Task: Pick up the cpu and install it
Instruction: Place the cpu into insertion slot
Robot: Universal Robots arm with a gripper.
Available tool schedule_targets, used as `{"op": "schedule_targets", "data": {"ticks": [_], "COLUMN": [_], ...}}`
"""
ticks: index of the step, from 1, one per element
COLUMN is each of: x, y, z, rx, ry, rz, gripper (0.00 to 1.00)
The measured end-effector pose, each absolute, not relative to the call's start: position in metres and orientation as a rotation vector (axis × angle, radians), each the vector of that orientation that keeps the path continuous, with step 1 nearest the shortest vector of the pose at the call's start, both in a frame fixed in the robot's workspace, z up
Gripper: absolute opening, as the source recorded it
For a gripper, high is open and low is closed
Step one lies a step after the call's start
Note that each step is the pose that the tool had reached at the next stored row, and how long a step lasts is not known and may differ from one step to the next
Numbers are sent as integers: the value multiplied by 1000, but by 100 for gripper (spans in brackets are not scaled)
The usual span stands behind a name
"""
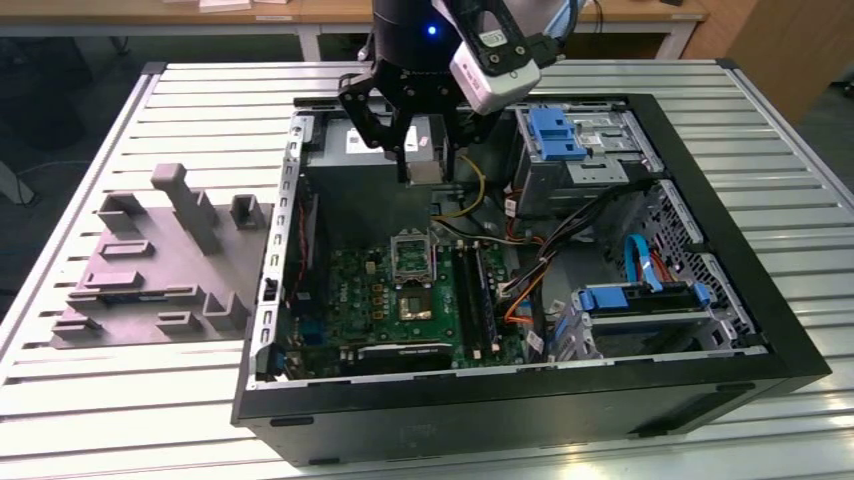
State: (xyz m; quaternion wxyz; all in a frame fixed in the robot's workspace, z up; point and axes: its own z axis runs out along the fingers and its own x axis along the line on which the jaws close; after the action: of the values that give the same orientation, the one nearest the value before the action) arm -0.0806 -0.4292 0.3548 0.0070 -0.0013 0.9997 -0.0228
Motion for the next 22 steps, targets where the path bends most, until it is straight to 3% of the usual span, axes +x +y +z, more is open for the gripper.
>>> {"op": "schedule_targets", "data": {"ticks": [22], "x": [-81], "y": [-443], "z": [339], "rx": [-4], "ry": [3127], "rz": [-49], "gripper": [47]}}
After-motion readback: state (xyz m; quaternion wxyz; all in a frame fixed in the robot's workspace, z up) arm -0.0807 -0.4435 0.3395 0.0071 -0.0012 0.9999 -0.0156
